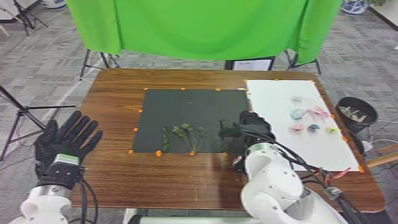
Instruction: Arrange flowers
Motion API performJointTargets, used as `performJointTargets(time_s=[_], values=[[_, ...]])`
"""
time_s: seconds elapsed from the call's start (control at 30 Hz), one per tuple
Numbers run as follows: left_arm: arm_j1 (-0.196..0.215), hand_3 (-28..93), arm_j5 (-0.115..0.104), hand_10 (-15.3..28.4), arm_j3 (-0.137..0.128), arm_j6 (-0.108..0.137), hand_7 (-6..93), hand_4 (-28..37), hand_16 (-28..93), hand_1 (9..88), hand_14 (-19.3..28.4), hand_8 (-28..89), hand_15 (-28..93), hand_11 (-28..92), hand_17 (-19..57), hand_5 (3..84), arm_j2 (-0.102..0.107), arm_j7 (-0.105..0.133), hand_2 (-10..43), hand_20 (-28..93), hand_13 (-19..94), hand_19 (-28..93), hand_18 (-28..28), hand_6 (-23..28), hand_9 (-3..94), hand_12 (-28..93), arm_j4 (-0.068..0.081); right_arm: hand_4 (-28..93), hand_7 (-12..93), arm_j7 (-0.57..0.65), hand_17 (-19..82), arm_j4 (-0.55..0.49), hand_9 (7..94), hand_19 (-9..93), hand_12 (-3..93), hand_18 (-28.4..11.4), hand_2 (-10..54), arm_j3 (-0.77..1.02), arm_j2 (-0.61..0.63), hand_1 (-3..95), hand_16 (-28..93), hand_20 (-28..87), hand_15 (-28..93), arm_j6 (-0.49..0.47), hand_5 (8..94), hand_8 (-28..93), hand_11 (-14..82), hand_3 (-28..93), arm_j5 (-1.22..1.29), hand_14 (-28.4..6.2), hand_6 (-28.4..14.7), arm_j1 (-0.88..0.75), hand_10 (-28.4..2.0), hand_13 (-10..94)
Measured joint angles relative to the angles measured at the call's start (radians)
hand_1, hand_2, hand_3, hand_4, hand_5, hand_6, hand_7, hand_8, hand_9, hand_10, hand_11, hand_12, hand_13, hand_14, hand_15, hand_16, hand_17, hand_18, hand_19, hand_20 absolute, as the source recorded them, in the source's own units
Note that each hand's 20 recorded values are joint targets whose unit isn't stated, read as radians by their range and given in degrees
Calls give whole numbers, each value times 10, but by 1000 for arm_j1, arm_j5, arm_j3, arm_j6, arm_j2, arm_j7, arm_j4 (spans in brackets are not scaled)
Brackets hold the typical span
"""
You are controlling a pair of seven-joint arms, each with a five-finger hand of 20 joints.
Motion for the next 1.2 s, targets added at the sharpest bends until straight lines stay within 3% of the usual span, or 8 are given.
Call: performJointTargets(time_s=[0.13,0.23,0.33,0.47,0.63,0.97,1.03,1.2], values=[[-6,731,0,163,9,-6,139,-283,-65,248,170,-73,385,204,-69,475,0,1,156,128,283,394,166,98,403,134,1,-281,222,-29,407,24,430,916,161,-276,-95,57,35,392,234,302,635,128,437,-91,138,815,-29,-184,-119,9,-210,588],[-26,733,5,163,27,-12,137,-283,-66,247,169,-73,384,201,-70,473,2,1,155,127,282,393,166,97,400,133,4,-282,174,-46,378,67,385,898,137,-283,-95,123,75,419,230,306,625,128,409,-97,108,836,-9,-185,-105,26,-193,576],[-54,733,25,161,44,-16,135,-283,-66,248,169,-73,379,198,-71,468,8,-4,154,127,278,391,166,95,393,134,11,-282,164,-46,355,112,374,886,137,-283,-95,196,119,421,226,333,627,9,396,-95,108,855,68,-180,-99,49,-189,552],[-79,732,76,161,44,-45,133,-283,-63,250,168,-71,374,195,-72,466,9,-23,153,127,278,389,165,95,392,135,20,-283,161,-77,342,146,412,874,142,-284,-95,279,182,416,222,360,624,-217,416,-93,111,852,146,-172,-95,54,-178,551],[-81,731,81,162,40,-55,132,-283,-61,256,167,-70,373,194,-72,466,9,-28,148,127,279,388,165,95,392,137,19,-283,165,-100,341,141,430,867,141,-280,-95,333,235,436,219,370,611,-261,453,-94,110,852,140,-163,-87,13,-167,561],[-81,728,71,160,41,-54,134,-283,-60,257,167,-71,372,195,-73,466,12,-22,150,129,279,388,166,95,392,138,19,-283,208,-104,346,160,569,843,138,-253,-95,340,230,528,379,410,500,-282,559,-123,121,745,154,-95,-28,-10,-116,657],[-81,729,68,160,41,-54,133,-283,-59,256,167,-71,373,195,-73,466,12,-21,150,129,279,388,166,95,393,138,18,-283,220,-120,356,164,664,843,146,-244,-95,340,230,547,410,418,491,-280,636,-128,125,705,152,-82,0,-13,-103,703],[-79,728,63,160,42,-54,133,-283,-59,257,167,-71,373,195,-73,467,12,-20,151,129,279,388,166,96,393,137,18,-282,285,-150,381,176,827,851,296,-239,-95,335,229,629,324,421,537,-261,756,50,48,553,150,-90,10,-25,-77,748]])
